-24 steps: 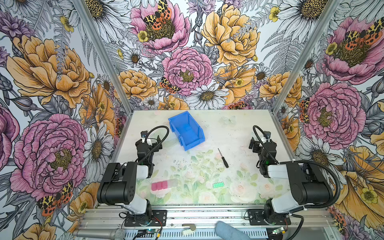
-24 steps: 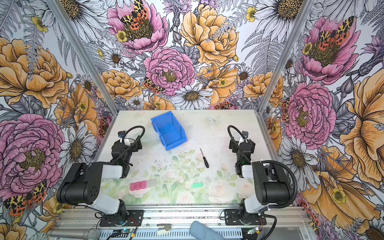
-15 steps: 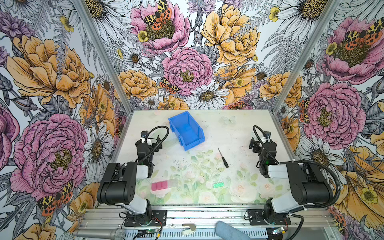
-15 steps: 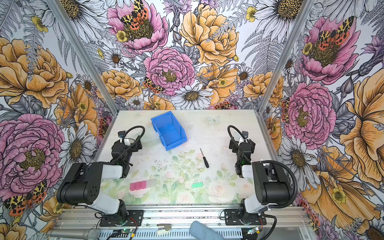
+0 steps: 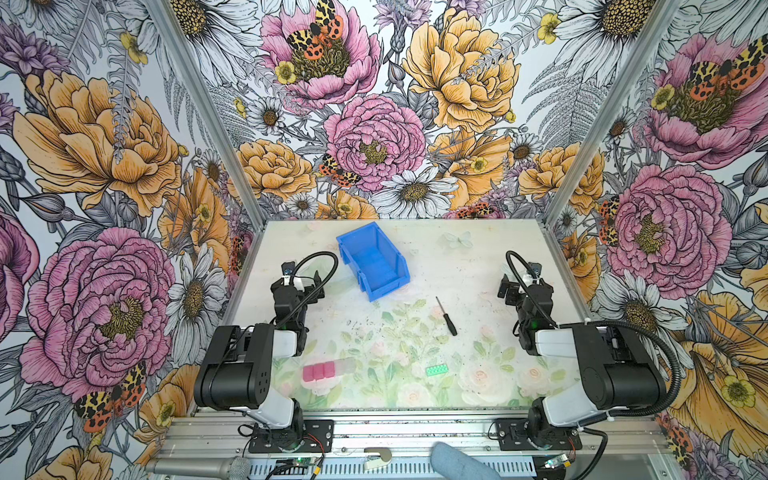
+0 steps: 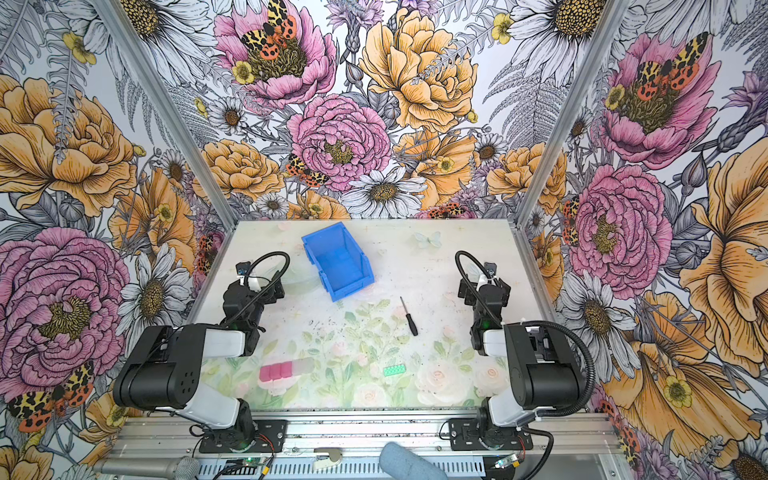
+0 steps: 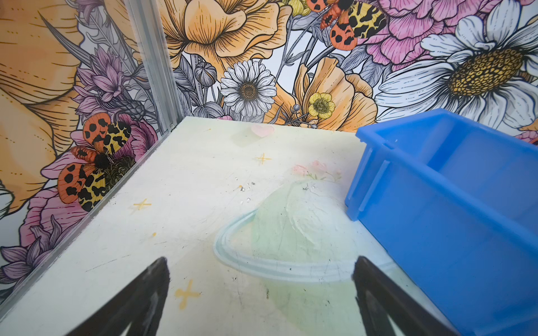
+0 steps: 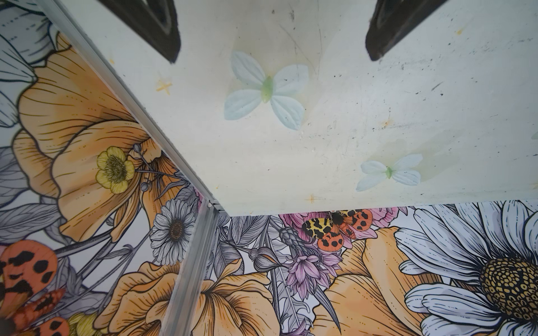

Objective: Put the screwdriver in the bin

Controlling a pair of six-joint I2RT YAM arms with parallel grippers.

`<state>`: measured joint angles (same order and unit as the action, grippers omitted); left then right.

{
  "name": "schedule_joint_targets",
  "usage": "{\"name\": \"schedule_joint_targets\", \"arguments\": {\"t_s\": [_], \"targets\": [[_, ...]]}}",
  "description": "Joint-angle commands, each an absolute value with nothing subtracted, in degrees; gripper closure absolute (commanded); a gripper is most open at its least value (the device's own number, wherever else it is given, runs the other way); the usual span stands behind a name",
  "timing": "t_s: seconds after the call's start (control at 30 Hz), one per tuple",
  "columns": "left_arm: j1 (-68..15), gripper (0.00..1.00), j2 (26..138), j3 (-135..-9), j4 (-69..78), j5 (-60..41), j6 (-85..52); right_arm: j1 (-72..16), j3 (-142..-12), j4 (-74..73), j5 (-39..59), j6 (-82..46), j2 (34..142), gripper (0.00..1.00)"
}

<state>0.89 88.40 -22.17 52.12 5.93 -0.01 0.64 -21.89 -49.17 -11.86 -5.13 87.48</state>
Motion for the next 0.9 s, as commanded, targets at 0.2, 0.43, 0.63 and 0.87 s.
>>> {"name": "schedule_joint_targets", "arguments": {"t_s": [0.2,0.43,0.63,0.87], "targets": [[1.16,0.01,88.53,-21.94,52.77,3.66,-0.13,0.11,-21.62,-50.89,-12.52,-5.99,87.8,0.0],[2.29,0.01,86.75,-24.03,47.36,2.25,-0.89,0.13,-24.32,-43.29,-14.07,-6.67,84.39,0.01],[2.55,0.01,81.68,-28.19,34.61,2.74,-1.79,-0.16,-25.14,-34.46,-14.25,-6.86,76.16,0.01],[2.51,0.01,72.09,-29.26,21.96,5.95,-4.89,-0.35,-33.46,-10.01,-19.69,-13.43,67.17,0.01]]}}
